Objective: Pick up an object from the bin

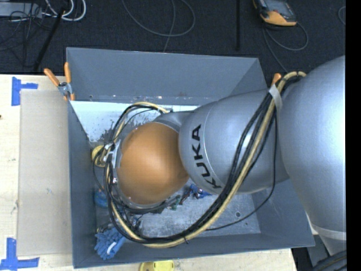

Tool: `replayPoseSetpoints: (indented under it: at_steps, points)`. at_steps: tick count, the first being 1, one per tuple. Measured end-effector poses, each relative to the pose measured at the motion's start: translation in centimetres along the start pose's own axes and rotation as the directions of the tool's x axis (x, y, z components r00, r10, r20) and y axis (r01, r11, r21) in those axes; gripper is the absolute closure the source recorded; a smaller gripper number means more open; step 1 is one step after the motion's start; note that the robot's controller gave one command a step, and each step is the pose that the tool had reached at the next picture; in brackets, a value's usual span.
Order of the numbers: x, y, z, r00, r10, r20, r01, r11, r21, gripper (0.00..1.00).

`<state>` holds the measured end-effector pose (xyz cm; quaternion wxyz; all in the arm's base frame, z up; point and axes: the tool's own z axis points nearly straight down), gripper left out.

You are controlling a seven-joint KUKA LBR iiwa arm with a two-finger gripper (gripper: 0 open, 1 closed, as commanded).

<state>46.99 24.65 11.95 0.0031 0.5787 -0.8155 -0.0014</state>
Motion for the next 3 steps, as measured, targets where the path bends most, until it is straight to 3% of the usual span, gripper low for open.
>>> replayPoseSetpoints:
  at_steps: [3]
  points:
    - [-0.1,-0.1,-4.9,1.000,0.000,0.005,0.000,1.000,0.005,1.00]
